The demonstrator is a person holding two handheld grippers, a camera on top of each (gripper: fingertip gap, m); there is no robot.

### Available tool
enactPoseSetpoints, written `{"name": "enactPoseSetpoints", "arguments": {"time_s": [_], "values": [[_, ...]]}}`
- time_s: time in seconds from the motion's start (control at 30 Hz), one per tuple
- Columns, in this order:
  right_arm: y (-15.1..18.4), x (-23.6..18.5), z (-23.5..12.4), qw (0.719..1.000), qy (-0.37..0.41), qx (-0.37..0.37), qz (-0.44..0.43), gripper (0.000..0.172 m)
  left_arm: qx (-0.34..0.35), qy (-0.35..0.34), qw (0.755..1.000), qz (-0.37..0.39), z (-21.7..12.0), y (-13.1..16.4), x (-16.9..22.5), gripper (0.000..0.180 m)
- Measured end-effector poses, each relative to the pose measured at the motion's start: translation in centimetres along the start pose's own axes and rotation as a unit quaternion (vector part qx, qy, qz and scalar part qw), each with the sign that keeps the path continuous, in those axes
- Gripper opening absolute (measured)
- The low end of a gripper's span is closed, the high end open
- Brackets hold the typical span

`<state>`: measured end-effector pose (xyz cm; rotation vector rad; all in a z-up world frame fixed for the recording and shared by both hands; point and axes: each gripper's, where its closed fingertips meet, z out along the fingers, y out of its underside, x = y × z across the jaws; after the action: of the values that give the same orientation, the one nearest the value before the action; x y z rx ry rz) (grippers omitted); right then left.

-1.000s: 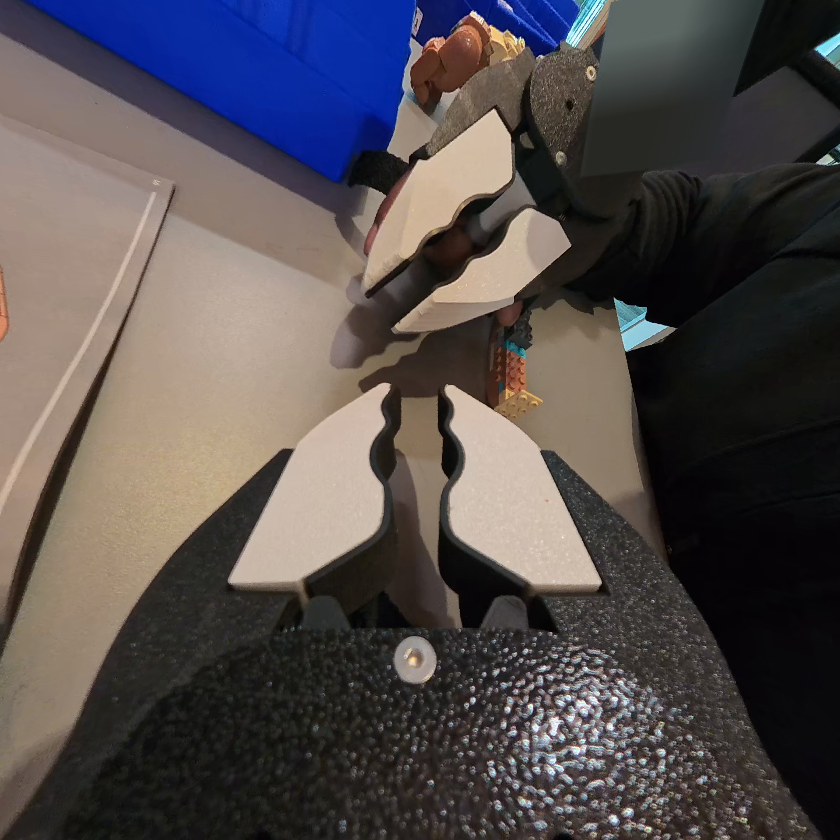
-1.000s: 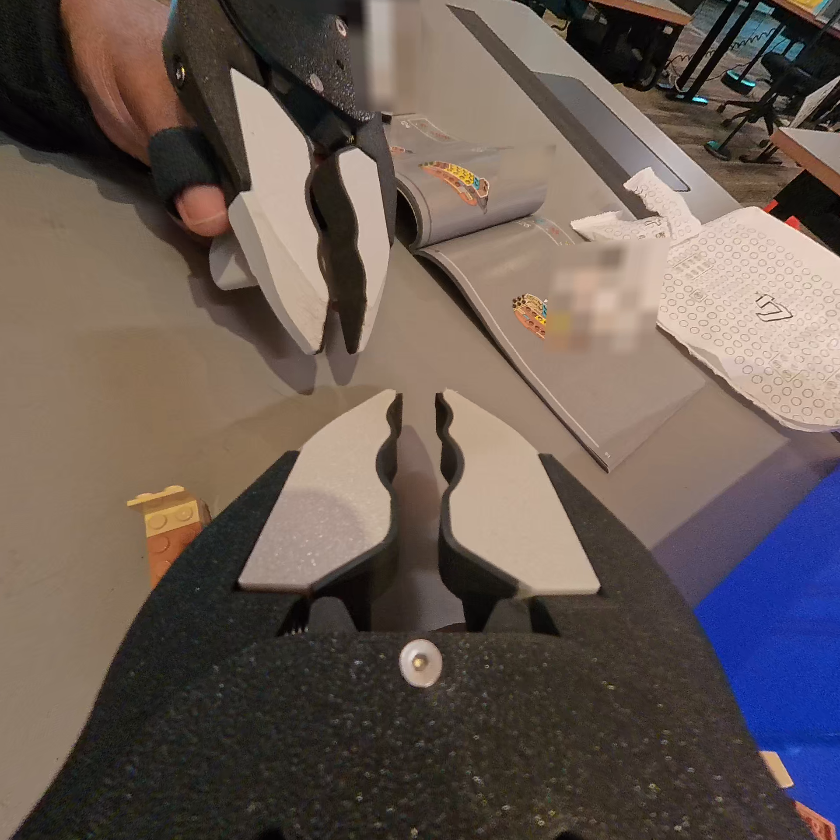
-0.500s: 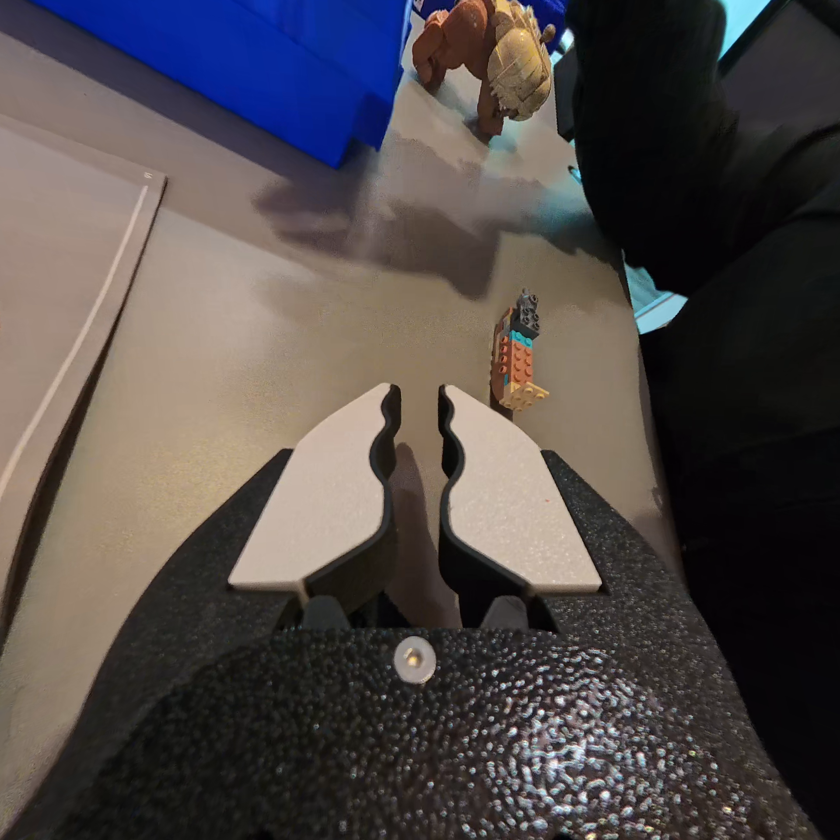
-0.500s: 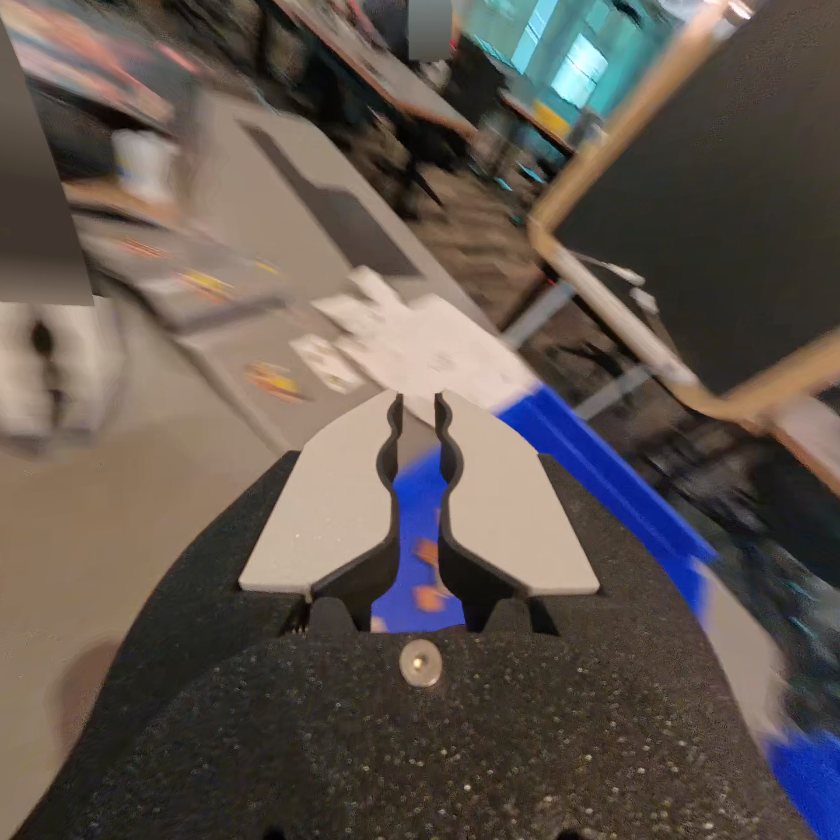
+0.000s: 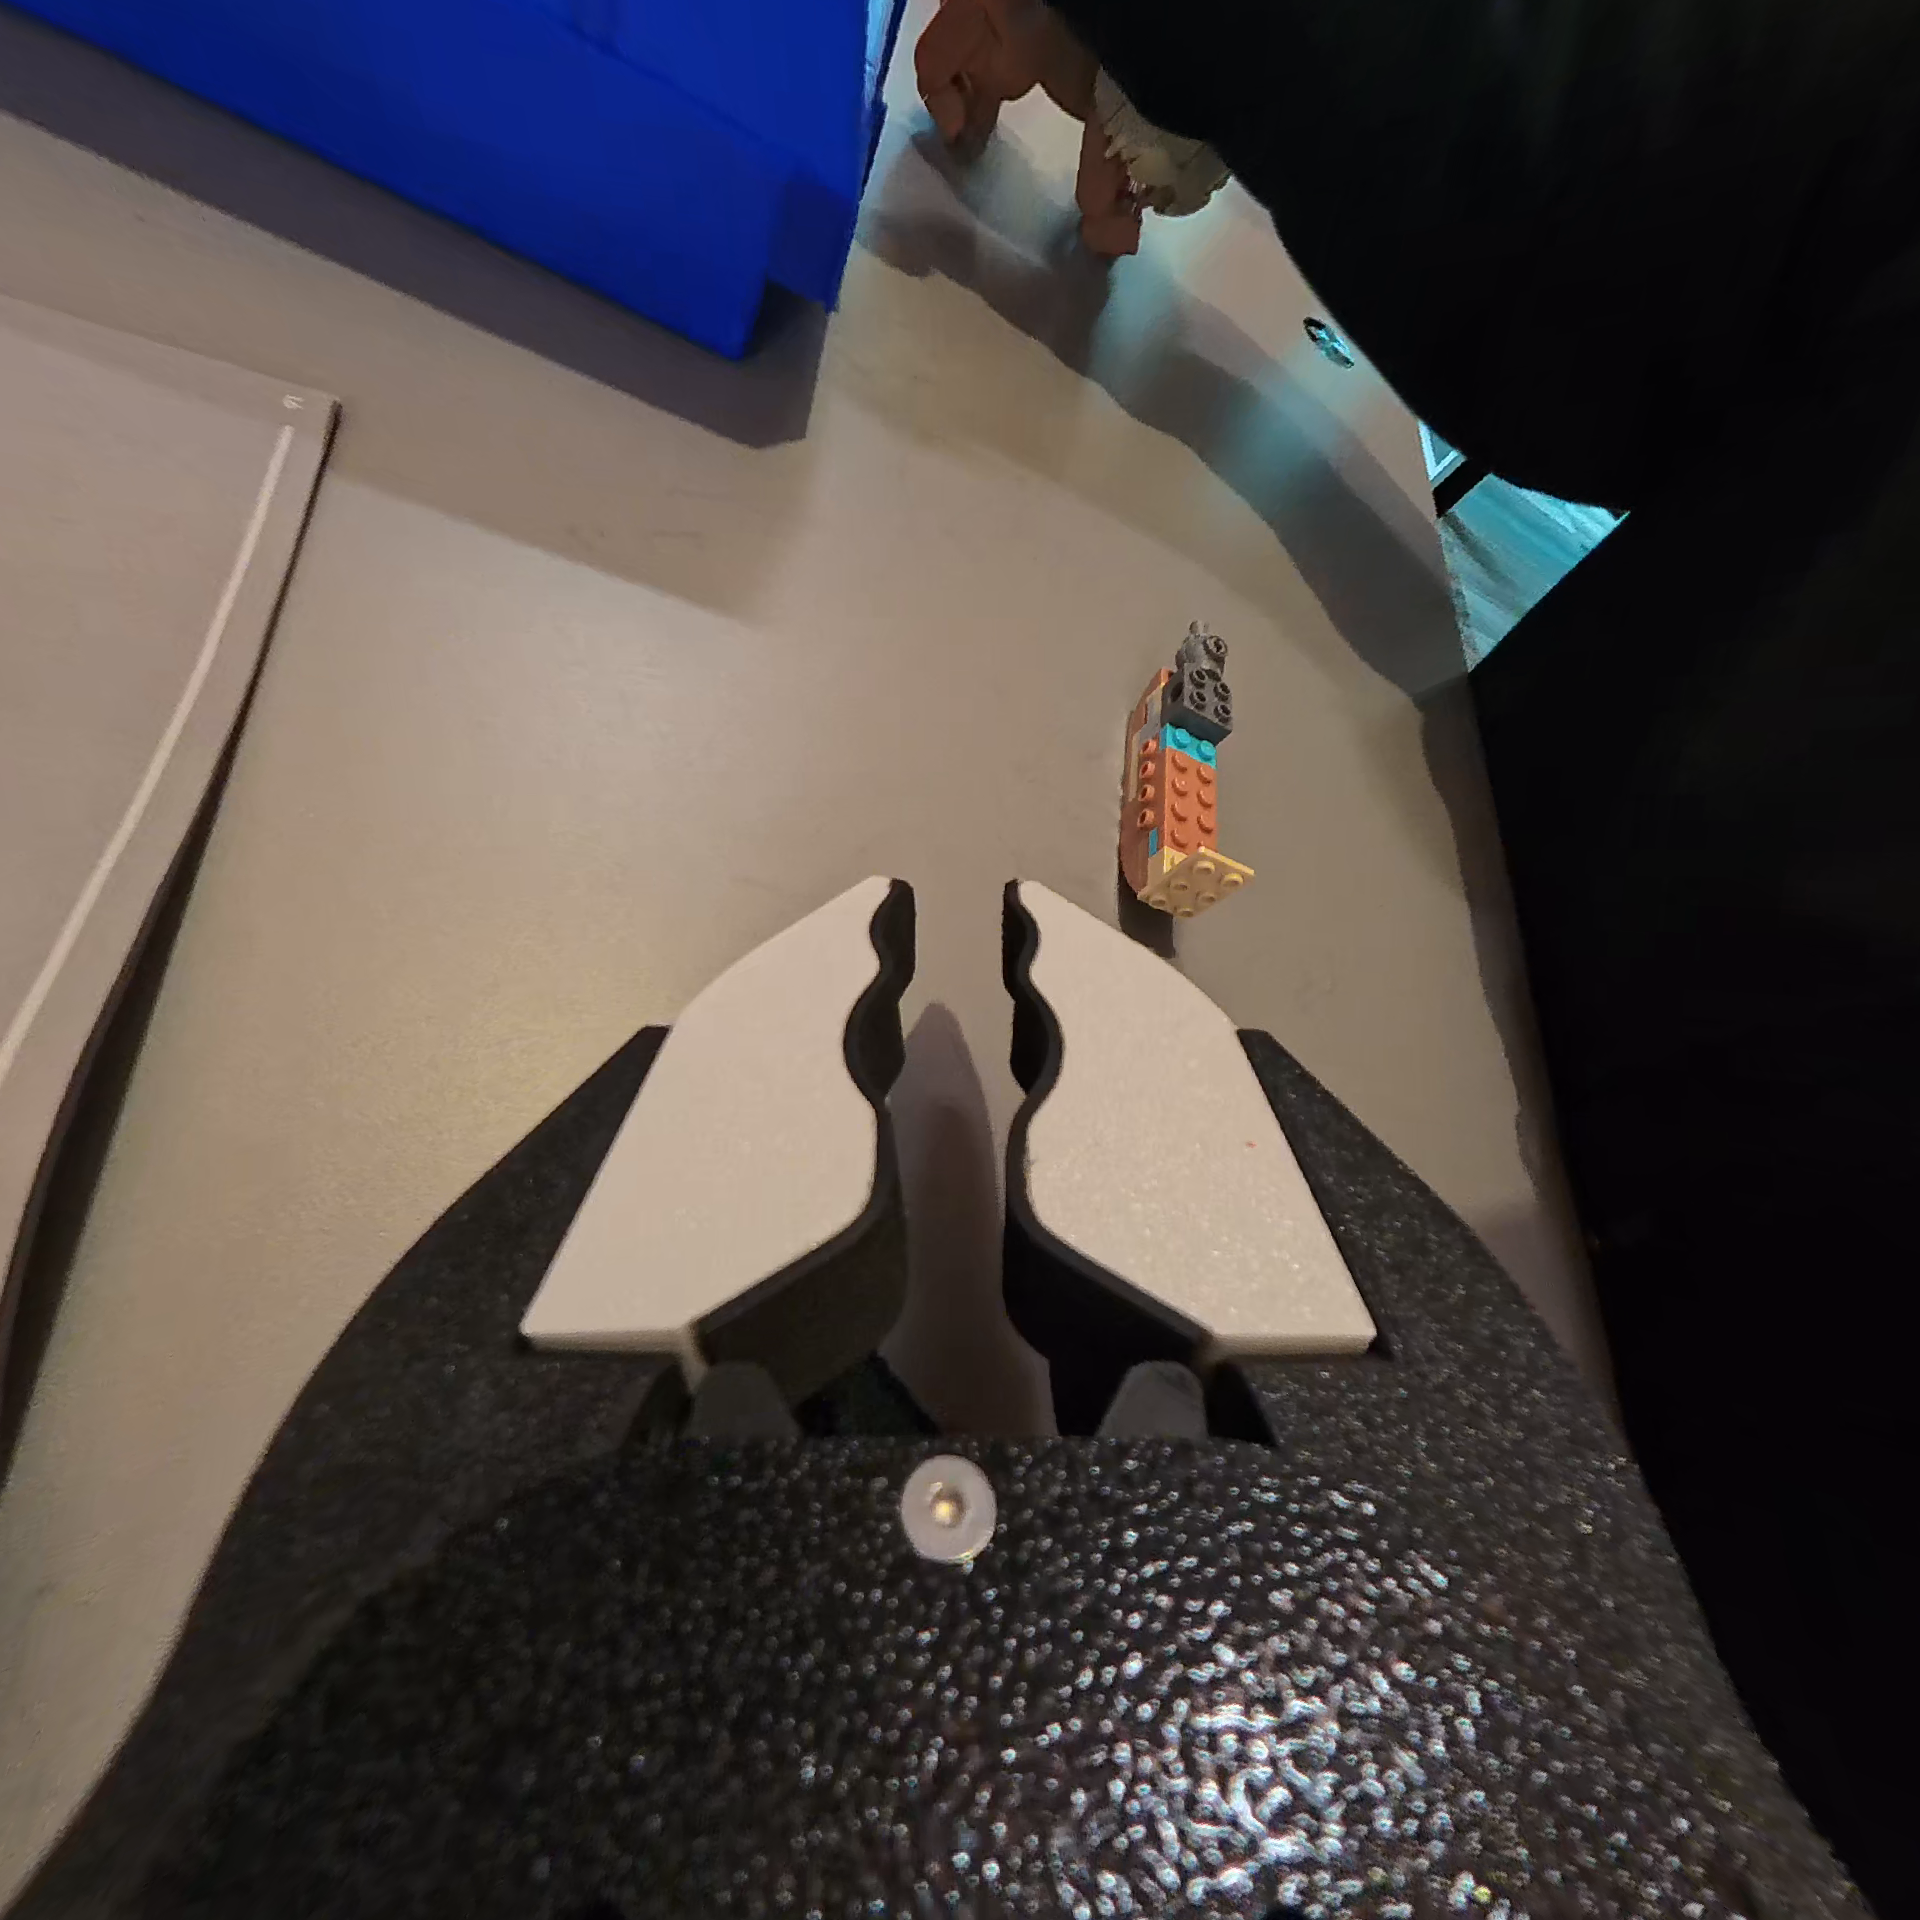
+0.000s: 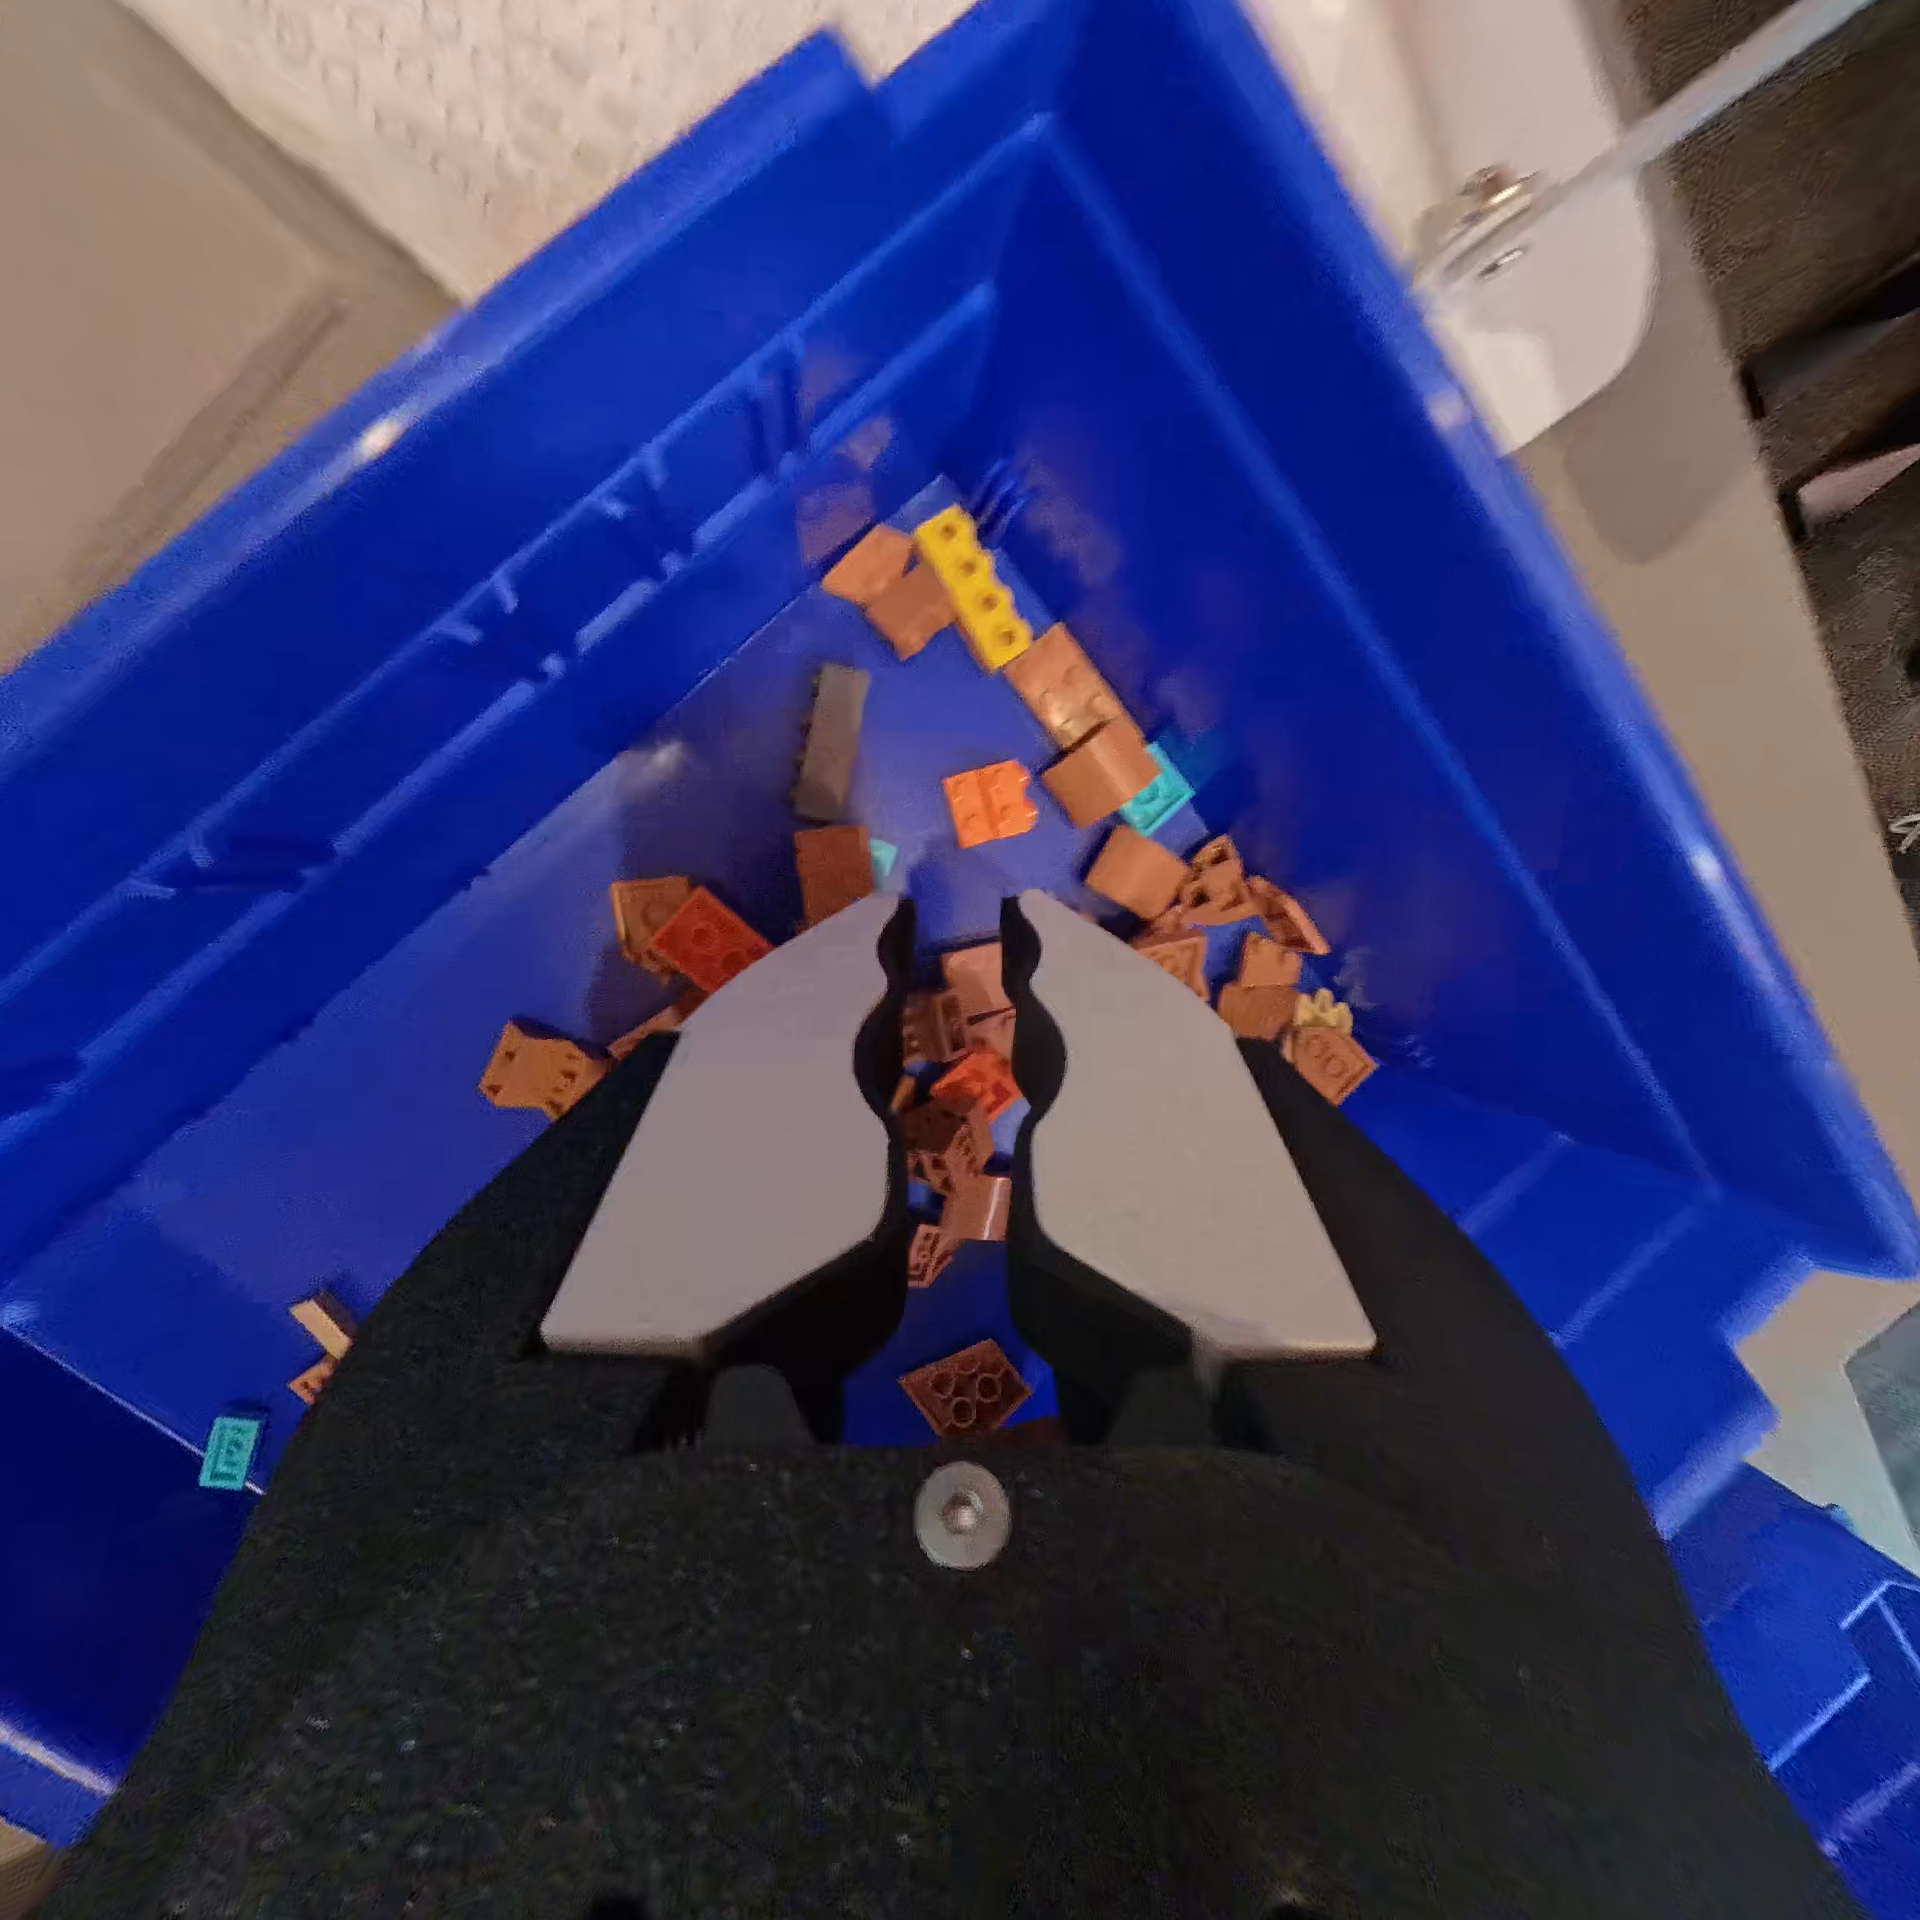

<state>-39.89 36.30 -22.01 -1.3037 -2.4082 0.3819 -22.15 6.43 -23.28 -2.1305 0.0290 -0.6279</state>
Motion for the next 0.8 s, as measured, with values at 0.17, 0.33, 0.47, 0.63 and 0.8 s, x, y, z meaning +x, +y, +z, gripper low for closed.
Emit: {"name": "enactPoseSetpoints", "arguments": {"time_s": [0.17,0.33,0.47,0.63,0.8], "values": [[1.2,-1.6,1.8,0.998,-0.016,-0.046,-0.030,0.019,0.002,0.003,1.000,-0.004,-0.1,-0.1,0.0,0.015],[1.3,-2.2,2.4,0.998,-0.029,-0.047,-0.023,0.026,-0.008,-0.005,1.000,0.008,0.2,0.2,0.1,0.016],[1.9,-2.2,2.9,0.998,-0.031,-0.059,-0.017,0.027,-0.010,-0.005,1.000,0.010,0.2,0.2,0.1,0.016],[1.8,-2.4,3.1,0.998,-0.034,-0.056,-0.011,0.016,-0.007,-0.004,1.000,0.007,0.2,0.2,0.1,0.016],[0.5,-2.0,1.1,1.000,-0.022,-0.014,0.006,0.016,-0.007,-0.004,1.000,0.009,0.2,0.2,0.1,0.016]]}}
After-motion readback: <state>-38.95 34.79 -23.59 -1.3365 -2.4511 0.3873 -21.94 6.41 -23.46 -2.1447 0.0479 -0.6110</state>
